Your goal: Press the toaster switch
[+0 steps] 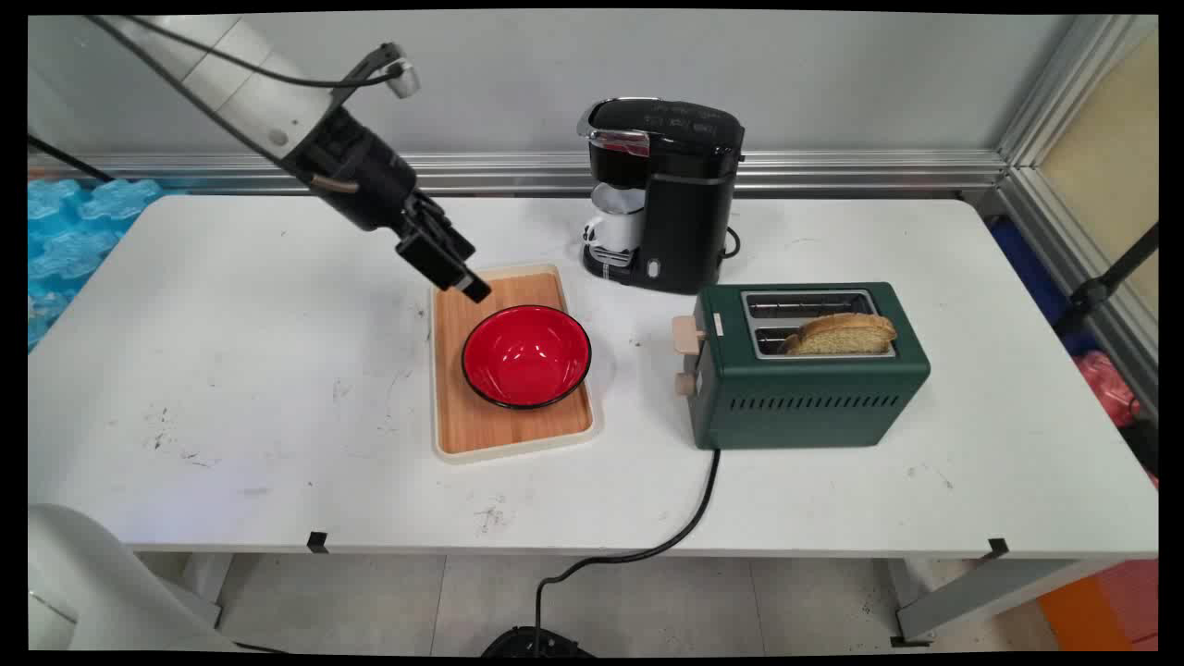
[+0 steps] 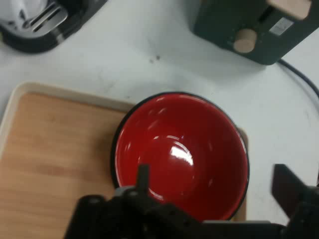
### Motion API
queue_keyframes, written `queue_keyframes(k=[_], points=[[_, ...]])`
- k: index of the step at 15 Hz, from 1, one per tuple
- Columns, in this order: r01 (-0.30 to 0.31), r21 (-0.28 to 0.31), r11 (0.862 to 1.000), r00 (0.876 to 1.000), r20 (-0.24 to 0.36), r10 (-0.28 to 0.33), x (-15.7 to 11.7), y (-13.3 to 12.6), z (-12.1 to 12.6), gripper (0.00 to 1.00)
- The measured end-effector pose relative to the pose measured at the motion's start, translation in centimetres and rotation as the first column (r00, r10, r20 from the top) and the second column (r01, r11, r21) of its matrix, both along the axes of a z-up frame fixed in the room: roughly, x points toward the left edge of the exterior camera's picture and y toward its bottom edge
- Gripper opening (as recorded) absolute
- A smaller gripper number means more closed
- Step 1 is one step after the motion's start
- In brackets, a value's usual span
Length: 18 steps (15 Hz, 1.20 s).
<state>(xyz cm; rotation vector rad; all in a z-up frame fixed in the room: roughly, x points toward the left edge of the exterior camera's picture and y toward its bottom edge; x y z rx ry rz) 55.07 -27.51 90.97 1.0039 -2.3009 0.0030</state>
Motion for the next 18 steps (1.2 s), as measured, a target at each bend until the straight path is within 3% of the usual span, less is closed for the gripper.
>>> queue_keyframes(k=[1, 11, 18], points=[[0.005, 0.0, 1.0, 1.0, 0.0, -0.005, -0.2, -0.2, 0.1, 0.0], [0.051, -0.002, 0.999, 0.999, 0.017, -0.051, -4.8, -3.3, 2.2, 0.0], [0.116, -0.051, 0.992, 0.989, 0.096, -0.111, -9.6, -4.6, 3.8, 0.0]])
